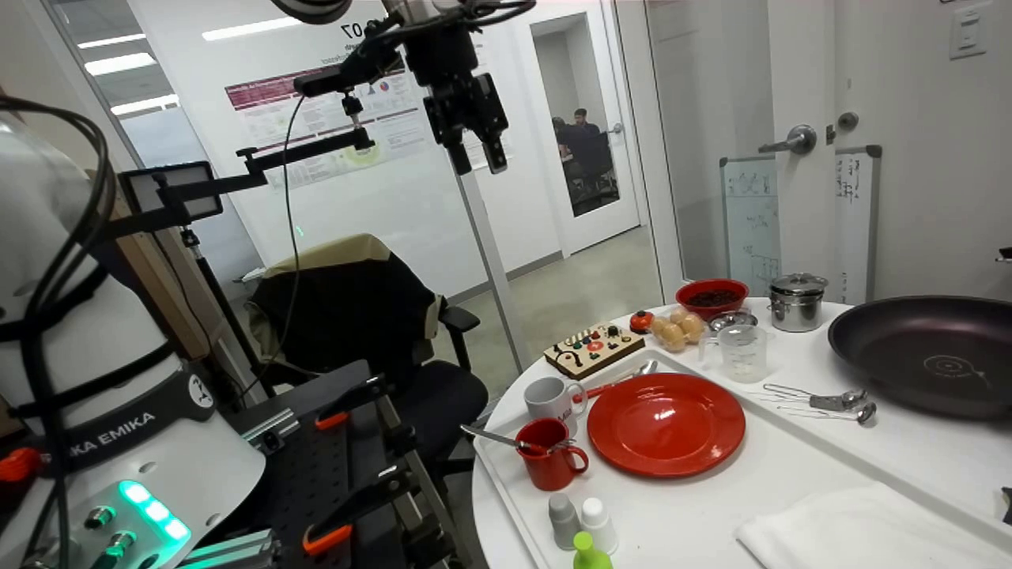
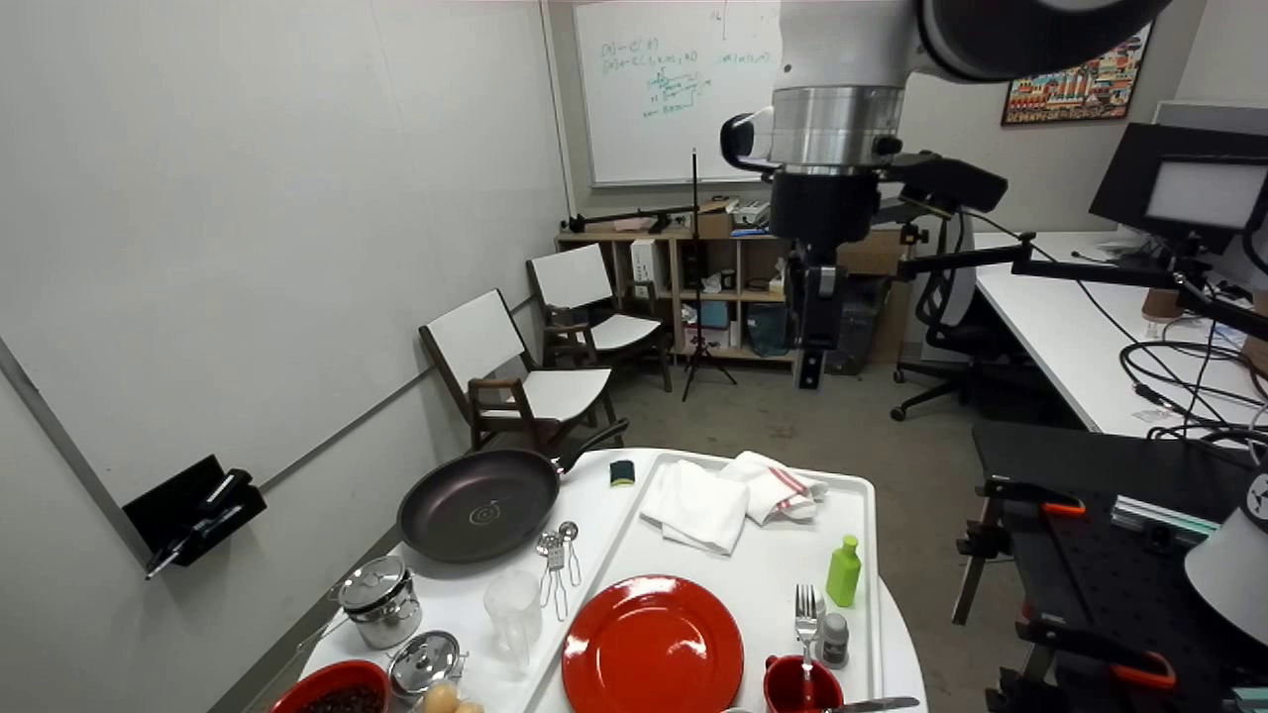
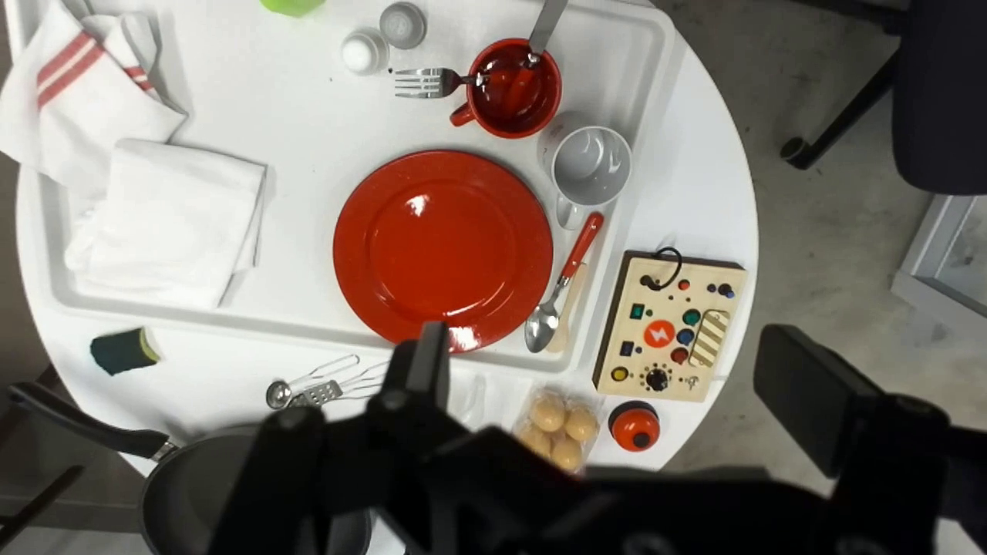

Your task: Move the green object backwards

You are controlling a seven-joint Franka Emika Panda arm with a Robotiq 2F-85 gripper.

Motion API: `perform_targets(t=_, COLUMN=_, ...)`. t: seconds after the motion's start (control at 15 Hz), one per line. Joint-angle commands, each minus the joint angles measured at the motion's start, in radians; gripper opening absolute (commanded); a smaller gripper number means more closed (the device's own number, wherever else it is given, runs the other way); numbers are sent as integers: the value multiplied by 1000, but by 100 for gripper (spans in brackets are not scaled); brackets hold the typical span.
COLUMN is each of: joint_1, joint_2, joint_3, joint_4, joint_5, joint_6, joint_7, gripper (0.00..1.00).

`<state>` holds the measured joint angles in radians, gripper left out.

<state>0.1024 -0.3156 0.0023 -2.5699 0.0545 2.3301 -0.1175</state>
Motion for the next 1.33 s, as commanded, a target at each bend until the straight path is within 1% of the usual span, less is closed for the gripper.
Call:
perform_targets(t=0.0, joint_1=-15, joint_2=146, joint_3=32, joint_4=90, joint_5=-73, joint_6=14, joint_7=-3, gripper=100)
perform_targets(t=0.33, joint_1=-15, joint_2=271, joint_3=63, joint_4=141, joint_5=-151, joint_6=77, joint_7=77, gripper=100)
perform_targets(t=0.6, joint_1=-8, joint_2=360, joint_3=72, joint_4=167, joint_5=-148, joint_6=122, joint_7=115, gripper=100)
perform_targets(t=0.93, joint_1=-12, joint_2=430, joint_3=59, joint_4=177, joint_5=-168, joint_6=148, joint_7=163, gripper=100)
perform_targets(t=1.27, joint_1=-23, joint_2=477, joint_3=32, joint_4=171, joint_5=-230, joint_6=163, joint_7=194, gripper=100)
